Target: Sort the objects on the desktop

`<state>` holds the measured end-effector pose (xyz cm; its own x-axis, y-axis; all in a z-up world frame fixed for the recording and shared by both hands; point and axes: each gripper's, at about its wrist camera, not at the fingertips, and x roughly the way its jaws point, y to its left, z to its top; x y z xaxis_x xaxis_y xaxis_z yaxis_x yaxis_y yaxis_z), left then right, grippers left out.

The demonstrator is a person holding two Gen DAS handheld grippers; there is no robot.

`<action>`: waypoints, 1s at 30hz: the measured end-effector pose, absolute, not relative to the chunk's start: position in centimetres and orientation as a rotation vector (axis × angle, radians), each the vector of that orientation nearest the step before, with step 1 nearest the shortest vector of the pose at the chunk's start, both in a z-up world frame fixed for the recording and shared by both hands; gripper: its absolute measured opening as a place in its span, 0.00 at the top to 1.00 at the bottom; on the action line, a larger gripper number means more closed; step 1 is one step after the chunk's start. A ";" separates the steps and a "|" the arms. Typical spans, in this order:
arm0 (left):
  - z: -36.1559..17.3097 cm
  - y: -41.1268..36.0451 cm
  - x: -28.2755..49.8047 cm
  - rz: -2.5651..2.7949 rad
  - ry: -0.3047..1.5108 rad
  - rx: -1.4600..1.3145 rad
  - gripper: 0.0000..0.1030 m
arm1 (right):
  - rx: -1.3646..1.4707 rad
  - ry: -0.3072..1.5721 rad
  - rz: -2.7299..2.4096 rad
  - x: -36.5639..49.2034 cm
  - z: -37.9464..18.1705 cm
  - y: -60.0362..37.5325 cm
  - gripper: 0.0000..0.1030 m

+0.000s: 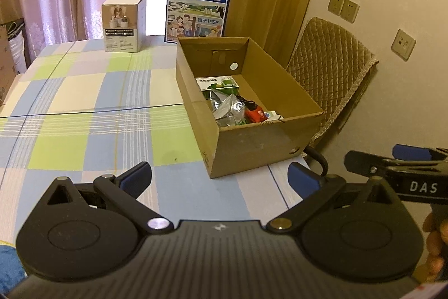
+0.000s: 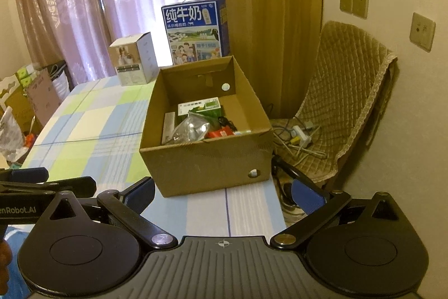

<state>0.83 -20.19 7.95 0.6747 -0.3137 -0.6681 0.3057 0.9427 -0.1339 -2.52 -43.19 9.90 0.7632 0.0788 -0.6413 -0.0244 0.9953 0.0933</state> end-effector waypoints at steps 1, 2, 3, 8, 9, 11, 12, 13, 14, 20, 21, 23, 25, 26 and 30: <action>8.0 -20.2 0.7 -0.345 0.755 -0.007 0.01 | 0.082 0.700 0.055 -2.7 10.0 -43.3 0.02; 8.0 -20.1 0.6 -0.342 0.756 -0.006 0.01 | 0.084 0.699 0.054 -2.9 10.1 -43.3 0.02; 8.1 -20.0 0.4 -0.342 0.758 -0.010 0.01 | 0.086 0.699 0.052 -3.1 10.2 -43.4 0.02; 8.3 -20.0 -0.3 -0.351 0.756 -0.014 0.01 | 0.107 0.691 0.039 -3.8 10.7 -44.1 0.02; 8.3 -20.0 -0.4 -0.349 0.754 -0.008 0.01 | 0.110 0.690 0.037 -4.0 10.8 -44.2 0.02; 8.3 -20.2 -0.5 -0.346 0.757 -0.005 0.01 | 0.112 0.689 0.035 -4.1 10.9 -44.2 0.02; 8.2 -20.2 -0.4 -0.345 0.760 -0.009 0.01 | 0.111 0.689 0.035 -4.3 11.0 -44.3 0.02; 8.2 -20.2 -0.4 -0.345 0.761 -0.011 0.01 | 0.111 0.690 0.035 -4.3 11.0 -44.2 0.02; 8.2 -20.2 -0.4 -0.345 0.763 -0.011 0.01 | 0.110 0.691 0.036 -4.3 11.0 -44.2 0.02; 8.2 -20.3 -0.3 -0.345 0.758 -0.003 0.01 | 0.113 0.694 0.037 -4.2 11.0 -44.1 0.02; 8.2 -20.4 -0.3 -0.344 0.753 0.003 0.01 | 0.112 0.694 0.037 -4.2 11.0 -44.1 0.02; 8.3 -20.5 -0.2 -0.344 0.748 0.011 0.01 | 0.109 0.692 0.039 -4.2 11.1 -44.0 0.02; 8.3 -20.5 -0.2 -0.344 0.745 0.015 0.01 | 0.105 0.691 0.040 -4.2 11.1 -43.9 0.02; 8.3 -20.5 -0.3 -0.344 0.745 0.016 0.01 | 0.104 0.691 0.041 -4.2 11.1 -43.9 0.02; 8.2 -20.6 -0.2 -0.344 0.747 0.019 0.01 | 0.103 0.690 0.041 -4.2 11.1 -43.8 0.02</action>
<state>-0.17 -20.59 8.16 0.6802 -0.2995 -0.6690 0.3132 0.9440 -0.1041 -4.21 -43.83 11.12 0.7706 0.0721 -0.6333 -0.0036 0.9941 0.1088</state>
